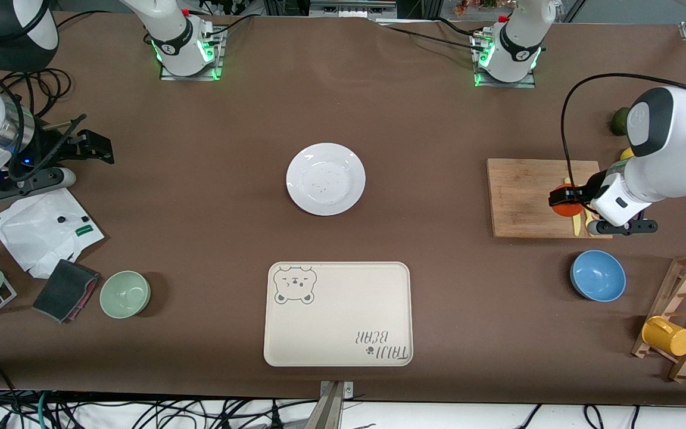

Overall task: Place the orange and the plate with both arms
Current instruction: 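Lift the orange with the left gripper and carry it over the plate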

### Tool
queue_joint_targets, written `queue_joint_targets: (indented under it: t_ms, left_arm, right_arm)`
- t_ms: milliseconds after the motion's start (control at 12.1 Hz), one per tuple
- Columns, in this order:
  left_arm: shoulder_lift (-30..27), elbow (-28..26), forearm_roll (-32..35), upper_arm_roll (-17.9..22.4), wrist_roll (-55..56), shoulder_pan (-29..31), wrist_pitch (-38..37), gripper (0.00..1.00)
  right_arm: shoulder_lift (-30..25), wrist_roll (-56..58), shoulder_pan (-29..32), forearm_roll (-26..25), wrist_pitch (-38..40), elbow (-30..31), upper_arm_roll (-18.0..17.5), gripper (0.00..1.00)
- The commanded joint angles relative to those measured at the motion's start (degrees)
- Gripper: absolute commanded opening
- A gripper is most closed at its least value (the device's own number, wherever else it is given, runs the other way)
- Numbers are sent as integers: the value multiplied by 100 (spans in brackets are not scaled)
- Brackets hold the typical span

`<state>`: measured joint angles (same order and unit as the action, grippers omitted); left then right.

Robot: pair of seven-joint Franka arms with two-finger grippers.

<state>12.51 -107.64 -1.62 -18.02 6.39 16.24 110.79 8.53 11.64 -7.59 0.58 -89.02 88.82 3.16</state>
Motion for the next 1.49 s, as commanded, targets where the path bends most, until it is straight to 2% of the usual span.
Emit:
queue_joint_targets:
  t_ms: [0, 83, 165, 496, 661, 826, 992, 1157, 1405]
  left_arm:
    - [128, 217, -128, -892, 1550, -16, -137, 40]
    - [198, 305, -84, -1262, 2445, -138, -120, 40]
    - [381, 471, -40, -1388, 3281, -435, -111, 40]
    - [1208, 1287, 108, -1336, 5561, -2183, -58, 41]
    - [1734, 1727, 171, -1354, 6379, -2703, -6, 41]
    - [2209, 1870, 188, -1336, 7240, -3318, 536, 43]
    - [2605, 1861, 206, -1310, 7778, -3688, 1458, 43]
    - [2887, 1861, 215, -996, 7842, -4101, 2092, 43]
    - [2967, 1861, 206, 382, 7930, -5426, 2464, 44]
  right_arm:
    - [0, 32, 12, -5, 69, -32, 1, 100]
    - [0, 32, 12, -5, 69, -32, 1, 100]
    - [0, 40, 20, -5, 69, -32, 1, 100]
    - [0, 49, 20, -5, 69, -32, 1, 100]
    - [0, 49, 20, -5, 69, -32, 9, 100]
    - [0, 49, 20, -5, 69, -32, 9, 100]
    - [0, 49, 20, -5, 69, -32, 9, 100]
    - [0, 58, 38, -5, 69, -32, 9, 100]
    - [0, 67, 38, -5, 69, -32, 9, 100]
